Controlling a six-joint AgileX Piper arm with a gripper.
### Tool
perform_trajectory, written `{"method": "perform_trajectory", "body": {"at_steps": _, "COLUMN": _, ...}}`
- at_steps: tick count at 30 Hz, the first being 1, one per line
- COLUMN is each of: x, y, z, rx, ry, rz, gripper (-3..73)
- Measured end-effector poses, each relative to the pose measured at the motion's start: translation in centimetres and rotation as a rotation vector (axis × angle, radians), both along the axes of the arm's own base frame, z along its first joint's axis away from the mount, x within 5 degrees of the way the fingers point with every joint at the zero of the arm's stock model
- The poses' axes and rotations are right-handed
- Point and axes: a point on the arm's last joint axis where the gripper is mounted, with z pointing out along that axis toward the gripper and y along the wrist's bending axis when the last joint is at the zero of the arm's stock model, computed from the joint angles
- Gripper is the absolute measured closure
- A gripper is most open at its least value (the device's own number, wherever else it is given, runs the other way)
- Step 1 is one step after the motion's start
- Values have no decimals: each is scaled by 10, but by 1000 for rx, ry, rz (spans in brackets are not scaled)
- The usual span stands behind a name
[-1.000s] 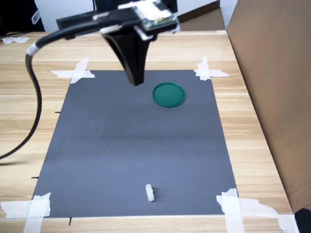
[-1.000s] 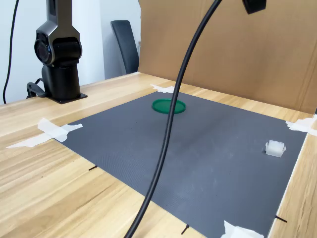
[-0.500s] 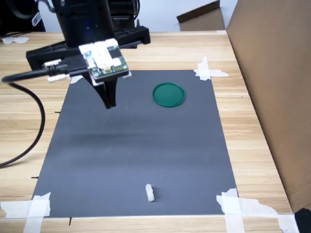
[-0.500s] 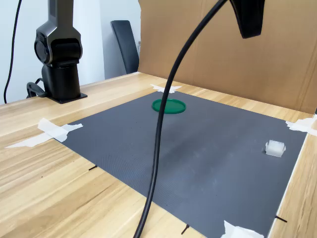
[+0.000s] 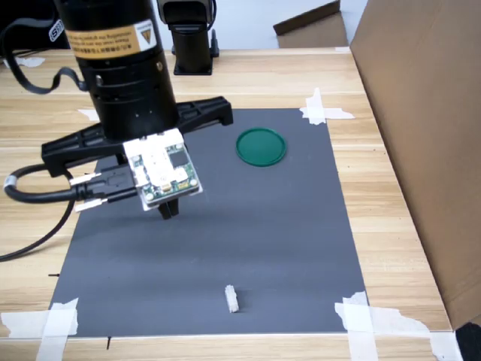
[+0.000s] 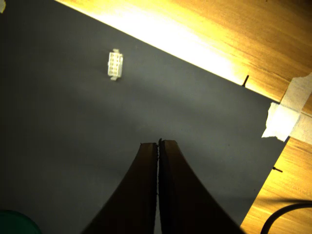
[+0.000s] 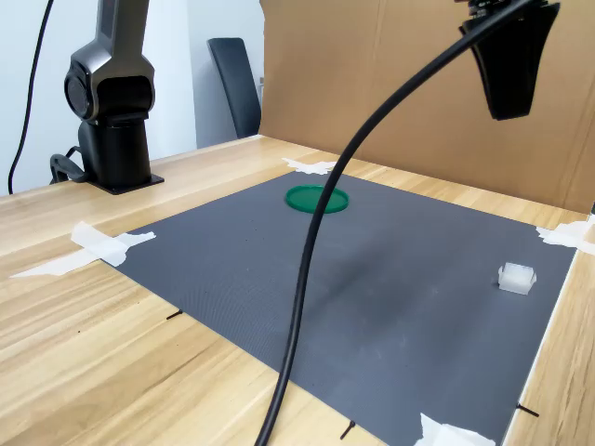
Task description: Grasp a white terminal and put it in the green lid.
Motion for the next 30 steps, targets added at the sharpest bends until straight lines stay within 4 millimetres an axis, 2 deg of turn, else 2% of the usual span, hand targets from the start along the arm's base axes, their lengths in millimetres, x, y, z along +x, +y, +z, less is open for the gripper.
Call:
{"method": "perform_trajectory", "body": {"at_steps": 4, "x": 11, "y": 4, "z": -6, "rx": 0, "ry": -3, "rz": -4, "gripper": 723}}
{"method": "perform_trajectory", "body": {"at_steps": 6, "x": 15, "y": 19, "z": -17, "rx": -25, "ry": 19, "rz": 28, "gripper": 723}}
{"method": "perform_trajectory", "body": {"at_steps": 8, "x": 16, "y": 26, "z": -21, "rx": -38, "ry": 26, "rz": 45, "gripper": 723}}
{"method": "perform_trajectory", "body": {"at_steps": 9, "x": 17, "y": 43, "z": -32, "rx": -51, "ry": 48, "rz": 85, "gripper": 723}}
{"method": "perform_trajectory", "body": {"at_steps": 18, "x": 21, "y": 44, "z": -32, "rx": -25, "ry": 22, "rz": 40, "gripper": 723}}
{"method": "perform_trajectory", "body": {"at_steps": 20, "x": 25, "y": 45, "z": -40, "rx": -26, "ry": 33, "rz": 38, "gripper": 723}}
{"method": "perform_trajectory", "body": {"at_steps": 22, "x": 31, "y": 46, "z": -62, "rx": -35, "ry": 94, "rz": 36, "gripper": 723}}
{"method": "perform_trajectory", "body": {"at_steps": 26, "x": 37, "y": 45, "z": -76, "rx": -57, "ry": 111, "rz": 27, "gripper": 723}}
{"method": "perform_trajectory", "body": {"at_steps": 30, "x": 39, "y": 44, "z": -75, "rx": -63, "ry": 84, "rz": 23, "gripper": 723}}
